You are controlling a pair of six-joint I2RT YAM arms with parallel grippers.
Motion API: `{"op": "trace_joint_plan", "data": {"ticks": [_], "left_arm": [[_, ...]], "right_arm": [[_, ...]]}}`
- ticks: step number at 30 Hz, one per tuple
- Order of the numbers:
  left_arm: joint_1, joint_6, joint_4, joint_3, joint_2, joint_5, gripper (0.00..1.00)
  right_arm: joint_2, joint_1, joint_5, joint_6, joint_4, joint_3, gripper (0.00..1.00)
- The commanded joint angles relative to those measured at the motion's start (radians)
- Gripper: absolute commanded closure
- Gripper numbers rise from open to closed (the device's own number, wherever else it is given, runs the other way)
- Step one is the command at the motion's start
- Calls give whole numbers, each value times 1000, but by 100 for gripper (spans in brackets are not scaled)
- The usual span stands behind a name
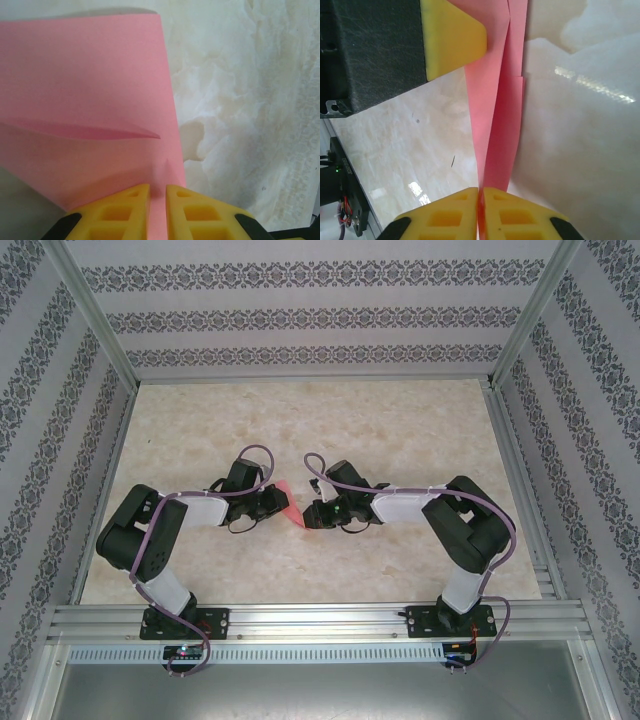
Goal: Fold a paper plane with a square sheet of paper (pick it up from the middle)
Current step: Fold the wing for the fifth time at the center of the table.
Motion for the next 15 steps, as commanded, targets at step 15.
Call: {"op": "trace_joint_plan", "data": {"ticks": [15], "left_arm": [[-9,14,-23,11,-13,-8,83]], "right_arm": [[73,38,35,-43,-75,23,90]]}}
